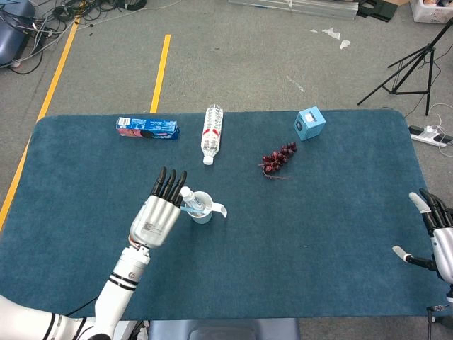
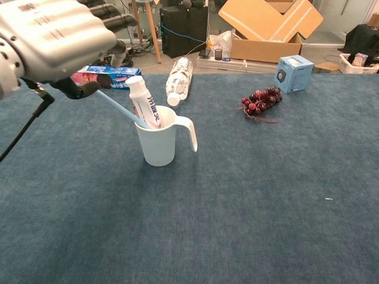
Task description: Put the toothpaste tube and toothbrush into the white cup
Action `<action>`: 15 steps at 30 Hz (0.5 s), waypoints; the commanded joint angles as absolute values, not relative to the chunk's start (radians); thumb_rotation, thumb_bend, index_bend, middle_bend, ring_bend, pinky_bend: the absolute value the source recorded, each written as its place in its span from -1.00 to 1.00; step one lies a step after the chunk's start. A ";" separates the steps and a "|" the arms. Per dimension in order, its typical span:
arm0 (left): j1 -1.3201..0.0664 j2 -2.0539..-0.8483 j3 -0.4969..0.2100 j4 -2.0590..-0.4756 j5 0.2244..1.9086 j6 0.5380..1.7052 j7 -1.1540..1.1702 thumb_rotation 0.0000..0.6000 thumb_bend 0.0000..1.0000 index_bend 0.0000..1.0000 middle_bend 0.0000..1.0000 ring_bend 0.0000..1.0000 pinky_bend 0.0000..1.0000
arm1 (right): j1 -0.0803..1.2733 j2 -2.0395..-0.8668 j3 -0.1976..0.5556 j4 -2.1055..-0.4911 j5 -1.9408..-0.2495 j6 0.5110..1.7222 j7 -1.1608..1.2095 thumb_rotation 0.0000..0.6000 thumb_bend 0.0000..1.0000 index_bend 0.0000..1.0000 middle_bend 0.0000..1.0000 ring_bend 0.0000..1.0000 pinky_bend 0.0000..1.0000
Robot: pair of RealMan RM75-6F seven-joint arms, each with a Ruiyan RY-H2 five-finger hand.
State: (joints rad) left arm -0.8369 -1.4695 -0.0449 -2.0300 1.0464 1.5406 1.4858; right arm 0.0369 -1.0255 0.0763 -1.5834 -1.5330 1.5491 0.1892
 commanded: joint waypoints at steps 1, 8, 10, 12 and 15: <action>-0.761 -1.410 -0.021 -2.094 1.087 1.604 1.382 1.00 -0.24 -0.65 -1.00 -1.00 -1.00 | 0.038 -1.027 0.076 -1.584 -1.533 1.548 0.186 1.00 -1.00 -0.86 -0.90 -0.93 -0.15; -0.605 -1.301 0.049 -2.103 1.189 1.661 1.060 1.00 -0.43 -1.00 -1.00 -1.00 -0.99 | 0.038 -1.035 0.080 -1.585 -1.525 1.548 0.166 1.00 -1.00 -0.86 -0.90 -0.93 -0.15; -0.563 -1.277 0.080 -2.079 1.234 1.656 0.948 1.00 -0.43 -1.00 -1.00 -1.00 -0.94 | 0.039 -1.038 0.081 -1.586 -1.522 1.546 0.157 1.00 -1.00 -0.86 -0.90 -0.93 -0.15; -0.529 -1.253 0.125 -2.040 1.286 1.630 0.843 1.00 -0.43 -1.00 -1.00 -1.00 -0.89 | 0.041 -1.042 0.081 -1.586 -1.519 1.543 0.145 1.00 -1.00 -0.86 -0.90 -0.93 -0.15; -0.488 -1.237 0.174 -1.969 1.344 1.599 0.728 1.00 -0.43 -1.00 -1.00 -1.00 -0.86 | 0.044 -1.050 0.082 -1.586 -1.514 1.535 0.124 1.00 -1.00 -0.86 -0.90 -0.93 -0.15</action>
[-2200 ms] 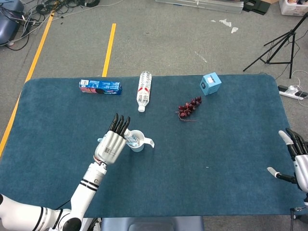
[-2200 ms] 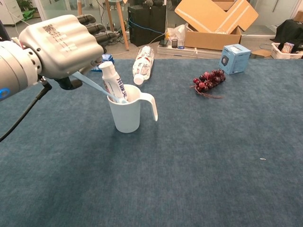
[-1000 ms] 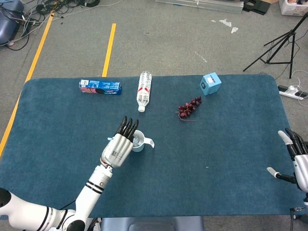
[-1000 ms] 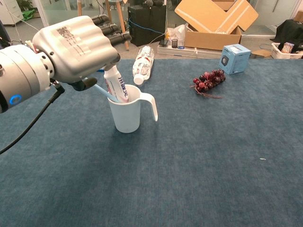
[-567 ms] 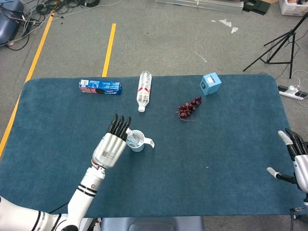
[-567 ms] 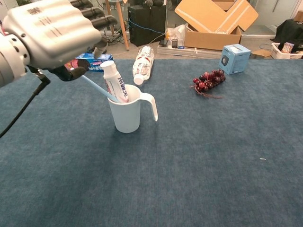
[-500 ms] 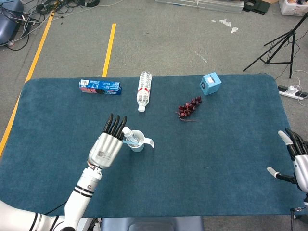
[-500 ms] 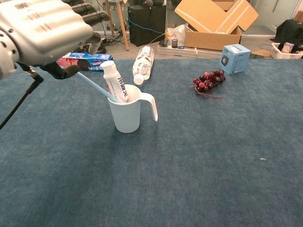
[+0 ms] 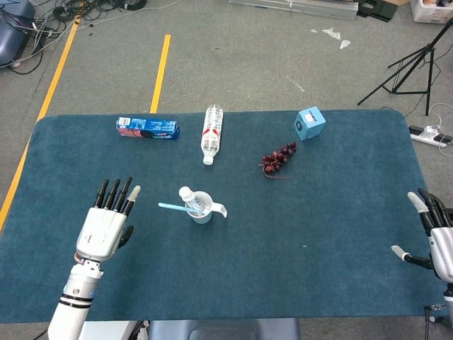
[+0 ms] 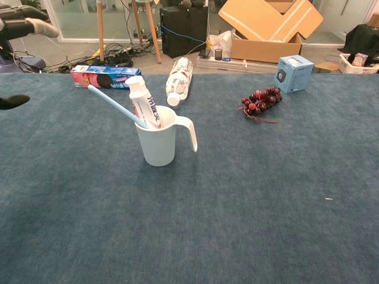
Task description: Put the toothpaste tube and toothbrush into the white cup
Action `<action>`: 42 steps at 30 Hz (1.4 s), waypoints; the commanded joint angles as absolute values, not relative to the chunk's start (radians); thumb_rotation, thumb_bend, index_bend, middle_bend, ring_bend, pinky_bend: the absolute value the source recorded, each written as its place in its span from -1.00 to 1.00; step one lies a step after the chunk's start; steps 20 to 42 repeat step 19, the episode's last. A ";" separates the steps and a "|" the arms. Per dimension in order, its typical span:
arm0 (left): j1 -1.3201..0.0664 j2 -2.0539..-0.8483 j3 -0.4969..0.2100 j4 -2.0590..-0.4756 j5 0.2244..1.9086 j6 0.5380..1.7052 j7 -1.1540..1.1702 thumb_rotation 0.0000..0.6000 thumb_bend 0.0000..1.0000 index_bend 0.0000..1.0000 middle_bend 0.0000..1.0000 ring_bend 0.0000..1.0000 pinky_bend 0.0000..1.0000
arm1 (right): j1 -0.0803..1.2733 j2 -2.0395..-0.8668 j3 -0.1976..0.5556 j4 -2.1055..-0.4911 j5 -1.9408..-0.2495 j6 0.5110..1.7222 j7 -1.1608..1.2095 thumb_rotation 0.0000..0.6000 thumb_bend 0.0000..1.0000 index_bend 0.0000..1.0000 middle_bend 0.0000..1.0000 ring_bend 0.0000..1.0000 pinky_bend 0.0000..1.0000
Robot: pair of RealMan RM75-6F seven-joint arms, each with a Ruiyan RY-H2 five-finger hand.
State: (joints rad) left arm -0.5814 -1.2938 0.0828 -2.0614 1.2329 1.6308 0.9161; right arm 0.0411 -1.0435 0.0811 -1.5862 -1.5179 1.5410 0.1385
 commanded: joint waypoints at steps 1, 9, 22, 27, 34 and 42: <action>-0.476 -1.238 0.182 -1.943 1.359 1.592 0.697 1.00 -0.43 -1.00 -1.00 -1.00 -0.86 | 0.045 -1.052 0.082 -1.587 -1.513 1.533 0.118 1.00 -1.00 -0.86 -0.90 -0.93 -0.15; -0.380 -1.285 0.190 -1.707 1.459 1.601 0.426 1.00 -0.43 -0.92 -1.00 -1.00 -0.86 | 0.052 -1.069 0.083 -1.590 -1.505 1.522 0.073 1.00 -1.00 -0.86 -0.90 -0.93 -0.15; -0.302 -1.284 0.140 -1.594 1.461 1.598 0.254 1.00 -0.43 -0.85 -1.00 -1.00 -0.83 | 0.054 -1.074 0.085 -1.594 -1.498 1.519 0.055 1.00 -1.00 -0.86 -0.90 -0.93 -0.15; -0.302 -1.284 0.140 -1.594 1.461 1.598 0.254 1.00 -0.43 -0.85 -1.00 -1.00 -0.83 | 0.054 -1.074 0.085 -1.594 -1.498 1.519 0.055 1.00 -1.00 -0.86 -0.90 -0.93 -0.15; -0.302 -1.284 0.140 -1.594 1.461 1.598 0.254 1.00 -0.43 -0.85 -1.00 -1.00 -0.83 | 0.054 -1.074 0.085 -1.594 -1.498 1.519 0.055 1.00 -1.00 -0.86 -0.90 -0.93 -0.15; -0.302 -1.284 0.140 -1.594 1.461 1.598 0.254 1.00 -0.43 -0.85 -1.00 -1.00 -0.83 | 0.054 -1.074 0.085 -1.594 -1.498 1.519 0.055 1.00 -1.00 -0.86 -0.90 -0.93 -0.15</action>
